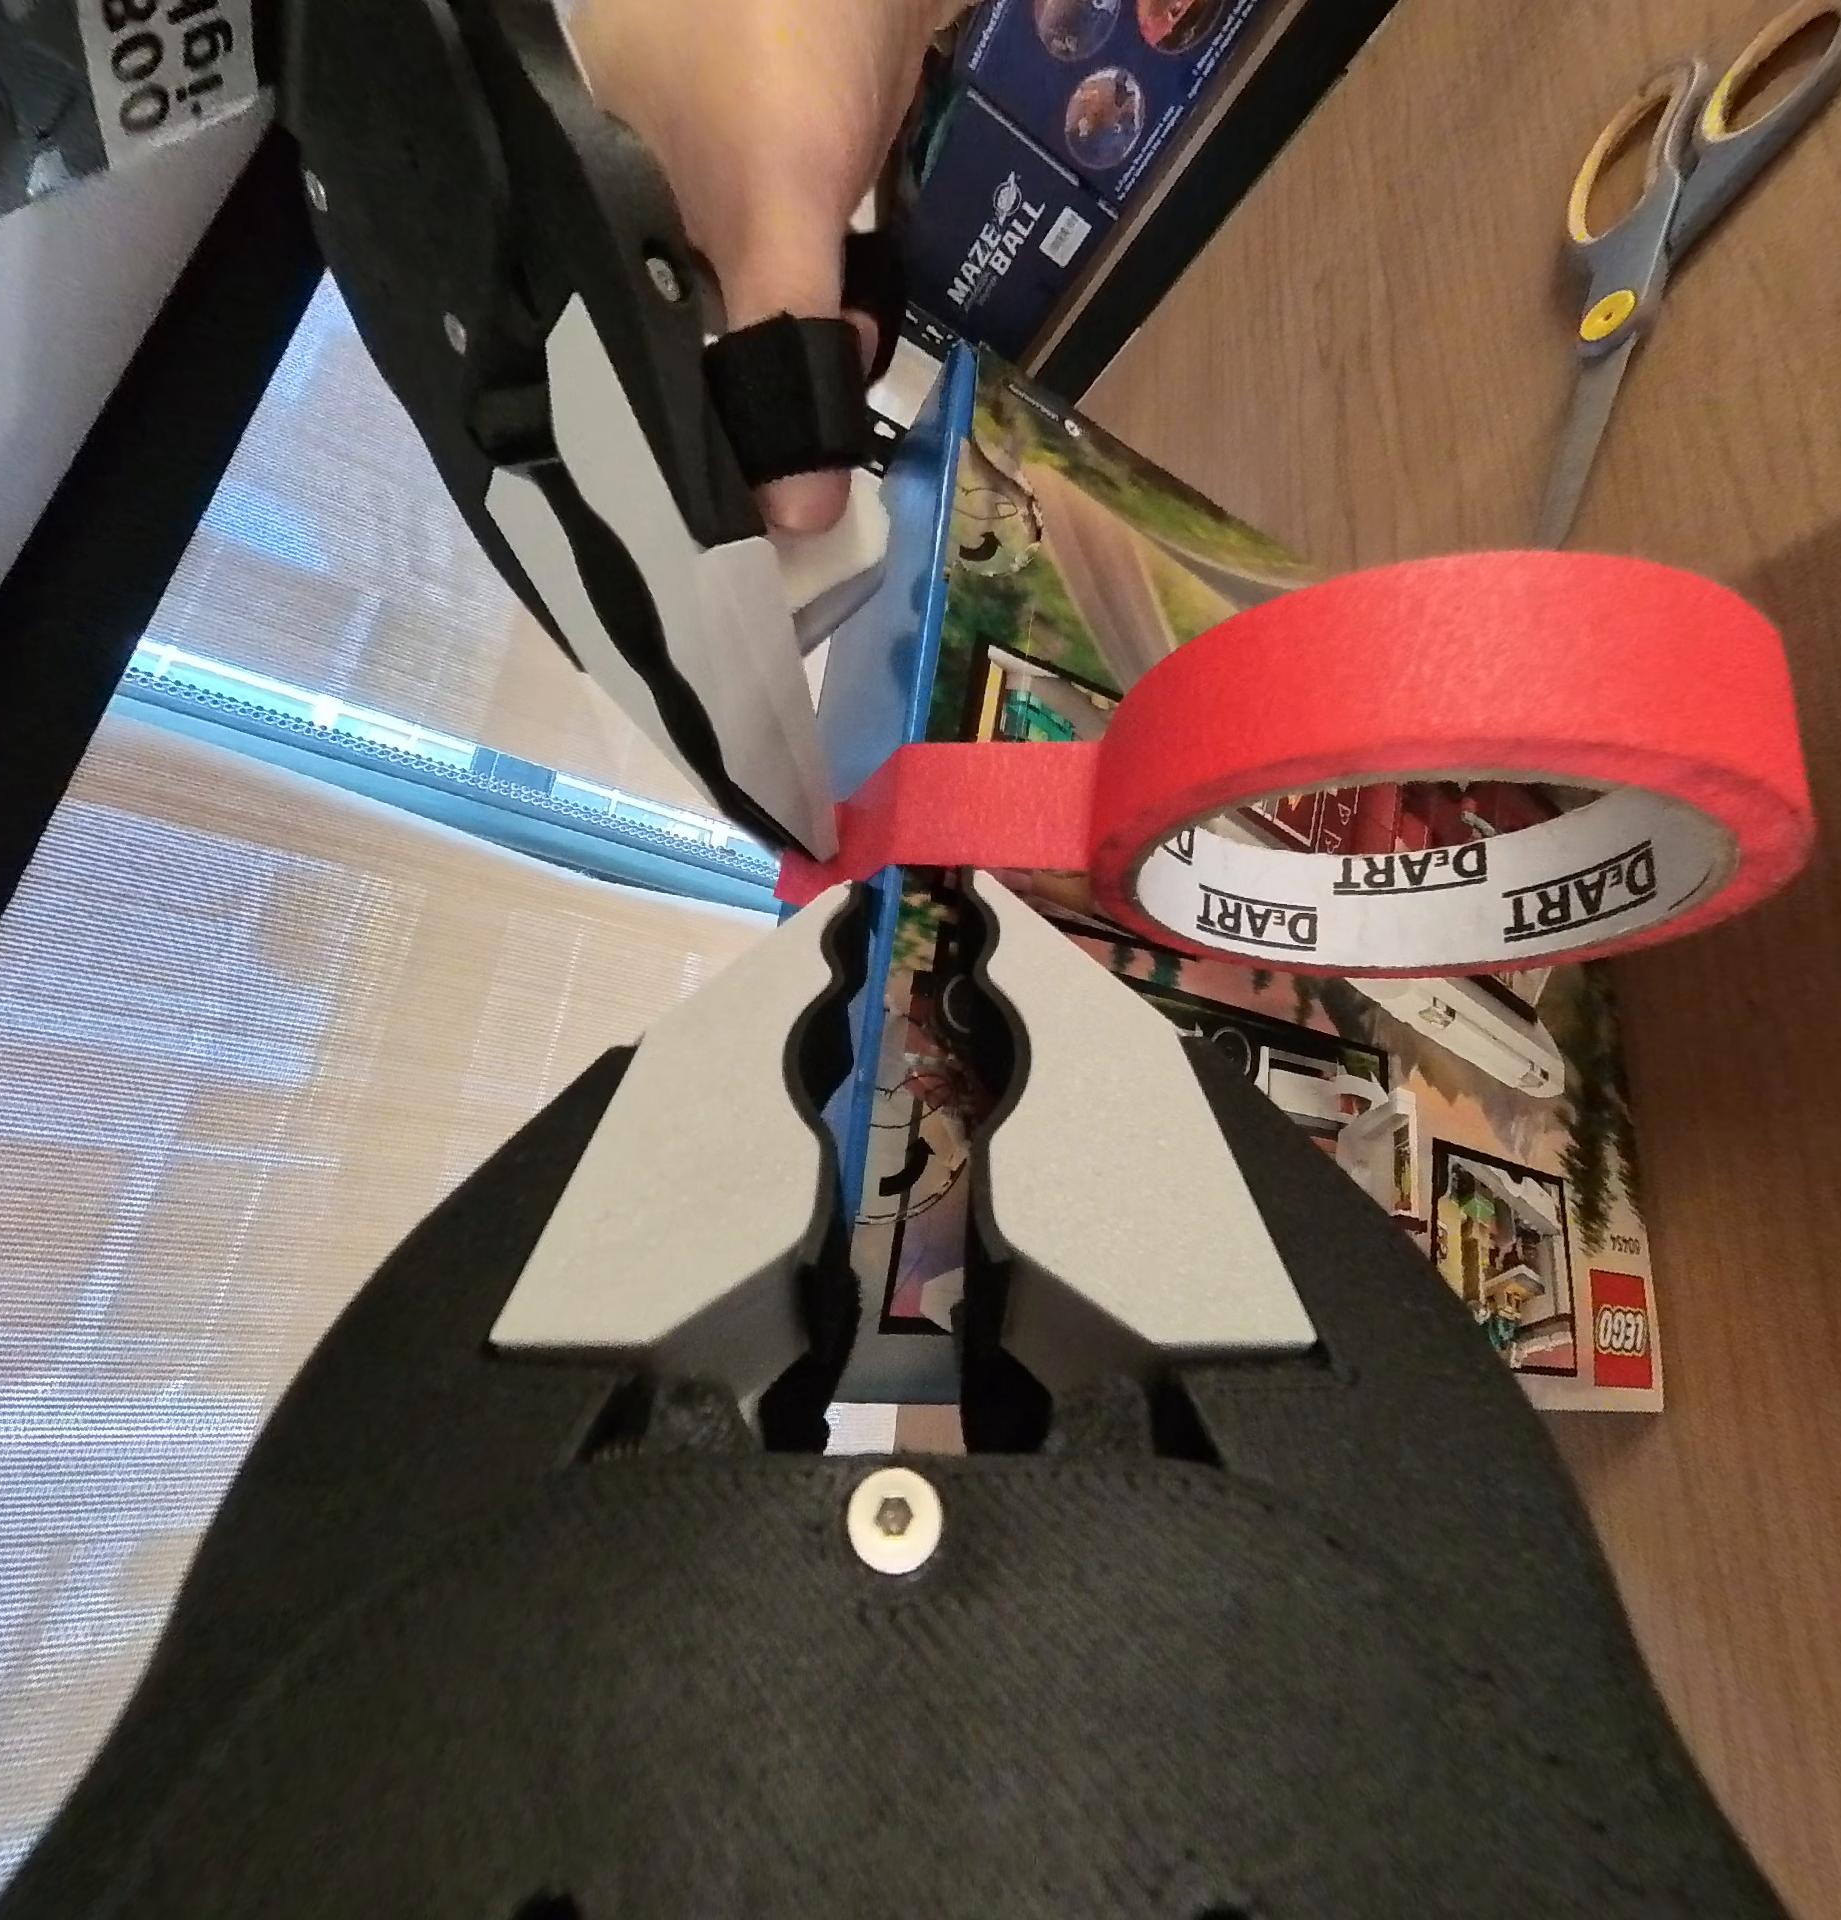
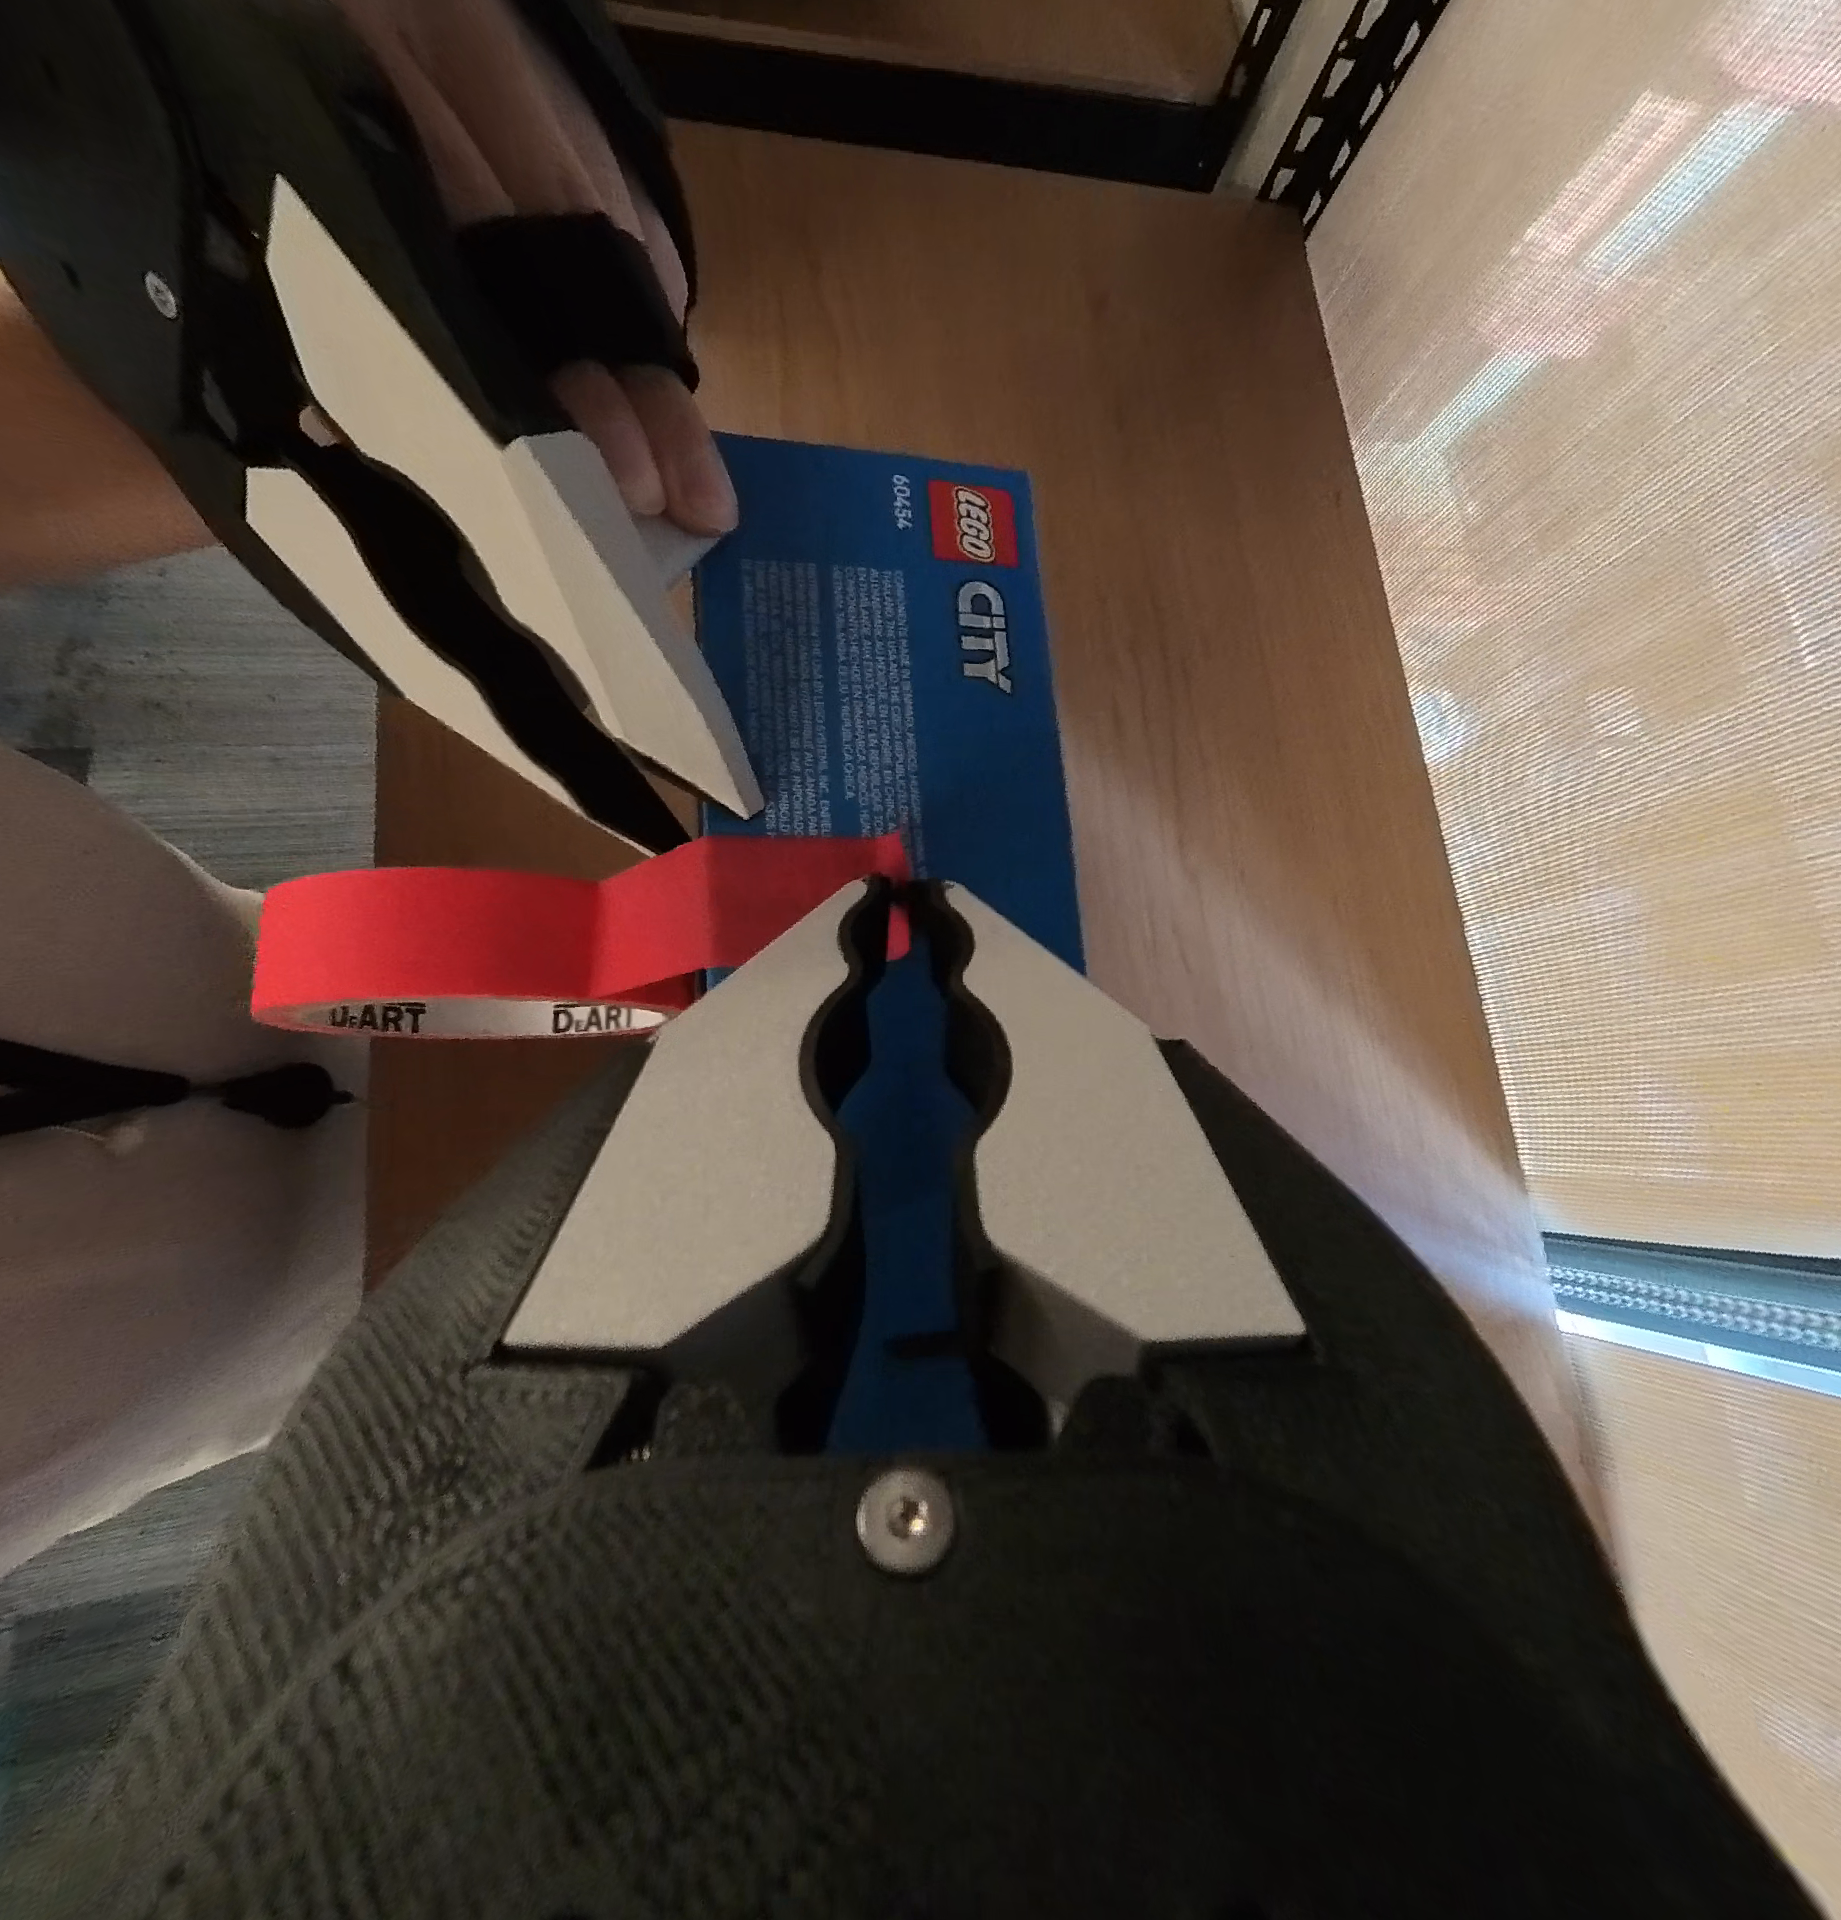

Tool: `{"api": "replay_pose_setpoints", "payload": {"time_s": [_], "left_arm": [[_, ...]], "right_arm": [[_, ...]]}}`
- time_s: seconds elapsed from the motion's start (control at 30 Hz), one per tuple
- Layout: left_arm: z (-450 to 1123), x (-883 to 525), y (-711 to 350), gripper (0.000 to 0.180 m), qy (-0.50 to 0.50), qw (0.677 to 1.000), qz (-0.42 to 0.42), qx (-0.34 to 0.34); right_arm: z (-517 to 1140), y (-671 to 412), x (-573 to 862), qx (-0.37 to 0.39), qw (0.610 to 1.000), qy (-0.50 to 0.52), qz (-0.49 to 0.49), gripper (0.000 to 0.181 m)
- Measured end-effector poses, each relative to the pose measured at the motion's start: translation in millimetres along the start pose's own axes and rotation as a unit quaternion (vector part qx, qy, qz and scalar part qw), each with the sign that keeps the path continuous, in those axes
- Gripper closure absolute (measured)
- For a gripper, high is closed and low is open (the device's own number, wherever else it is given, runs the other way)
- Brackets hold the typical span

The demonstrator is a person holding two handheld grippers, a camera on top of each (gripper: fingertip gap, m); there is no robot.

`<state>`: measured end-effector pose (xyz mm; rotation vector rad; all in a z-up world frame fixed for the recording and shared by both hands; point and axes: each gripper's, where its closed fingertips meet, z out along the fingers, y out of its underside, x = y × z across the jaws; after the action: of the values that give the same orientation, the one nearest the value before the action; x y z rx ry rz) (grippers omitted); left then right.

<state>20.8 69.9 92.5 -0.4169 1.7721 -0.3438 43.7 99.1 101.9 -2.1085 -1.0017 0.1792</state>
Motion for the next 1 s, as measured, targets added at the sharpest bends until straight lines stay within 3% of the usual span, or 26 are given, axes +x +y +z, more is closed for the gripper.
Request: {"api": "replay_pose_setpoints", "payload": {"time_s": [0.03,0.1,0.23,0.47,0.53,0.67,0.9,1.0], "left_arm": [[0,0,0,0.166,0.0,1.0,0.0,0.0],[0,1,0,0.166,0.0,1.0,0.001,0.0],[0,0,0,0.166,0.001,1.0,0.0,-0.001],[0,0,-1,0.166,0.001,1.0,-0.003,-0.003],[0,0,0,0.166,0.002,1.0,-0.004,-0.004],[0,0,0,0.166,0.005,1.0,-0.008,-0.006],[0,0,0,0.166,0.002,1.0,-0.006,-0.006],[0,0,0,0.166,0.001,1.0,-0.006,-0.006]], "right_arm": [[0,0,1,0.003,1.0,0.005,-0.005,0.173],[-5,-1,28,0.012,0.996,0.088,-0.014,0.119],[-4,-1,25,0.016,0.997,0.073,-0.019,0.13],[-9,-3,41,0.005,0.984,0.162,-0.077,0.156],[-13,-14,25,0.031,0.98,0.154,-0.119,0.181],[4,-3,2,-0.032,0.983,0.101,-0.152,0.181],[15,-11,11,-0.095,0.919,0.213,-0.318,0.181],[13,-9,11,-0.11,0.904,0.235,-0.341,0.181]]}}
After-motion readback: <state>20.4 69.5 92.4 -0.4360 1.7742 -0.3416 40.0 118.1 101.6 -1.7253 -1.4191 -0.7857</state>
